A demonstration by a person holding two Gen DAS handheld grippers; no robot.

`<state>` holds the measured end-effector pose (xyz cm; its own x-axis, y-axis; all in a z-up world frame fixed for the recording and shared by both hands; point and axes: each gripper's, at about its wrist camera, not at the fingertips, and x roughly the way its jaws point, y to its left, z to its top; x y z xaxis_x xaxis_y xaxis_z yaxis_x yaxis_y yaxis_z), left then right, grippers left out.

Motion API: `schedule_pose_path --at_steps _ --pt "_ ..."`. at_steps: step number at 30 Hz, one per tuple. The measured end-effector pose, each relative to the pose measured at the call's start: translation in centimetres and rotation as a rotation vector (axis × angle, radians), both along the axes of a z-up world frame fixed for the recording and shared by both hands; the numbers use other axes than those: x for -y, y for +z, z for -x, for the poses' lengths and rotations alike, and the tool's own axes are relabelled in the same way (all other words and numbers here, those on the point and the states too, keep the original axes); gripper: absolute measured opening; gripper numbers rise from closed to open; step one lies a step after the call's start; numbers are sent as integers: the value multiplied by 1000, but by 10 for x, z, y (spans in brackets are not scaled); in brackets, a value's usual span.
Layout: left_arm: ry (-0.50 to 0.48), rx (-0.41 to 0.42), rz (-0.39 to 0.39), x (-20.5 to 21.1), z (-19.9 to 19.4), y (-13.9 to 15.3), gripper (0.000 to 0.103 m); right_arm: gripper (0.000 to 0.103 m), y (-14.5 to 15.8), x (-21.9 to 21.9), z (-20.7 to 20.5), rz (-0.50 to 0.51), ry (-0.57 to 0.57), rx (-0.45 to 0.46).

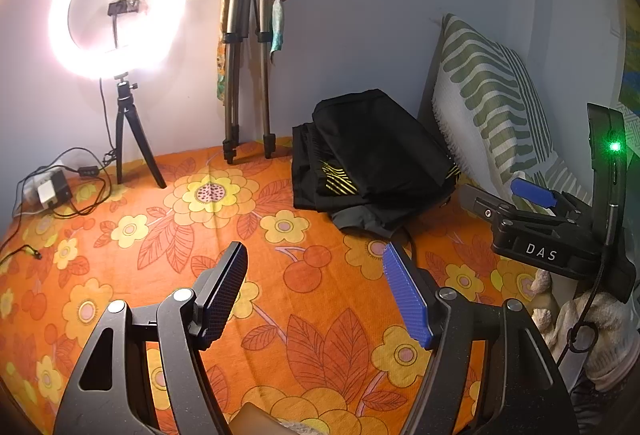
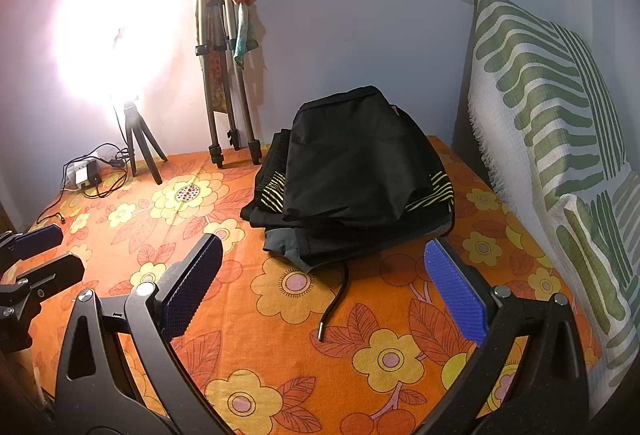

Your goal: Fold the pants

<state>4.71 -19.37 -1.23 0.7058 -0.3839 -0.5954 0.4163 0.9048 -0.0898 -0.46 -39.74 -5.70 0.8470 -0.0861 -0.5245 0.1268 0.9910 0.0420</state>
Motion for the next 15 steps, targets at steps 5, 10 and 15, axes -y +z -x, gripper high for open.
schedule_pose_path --at_steps 5,10,15 --pt "0 -3 -1 0 -1 0 70 103 1 0 1 -3 -5 -1" --pt "-3 0 -2 0 0 0 70 103 3 2 1 -4 -14 0" --pt "-5 -1 -3 1 0 -1 70 103 3 2 2 -4 -13 -1"
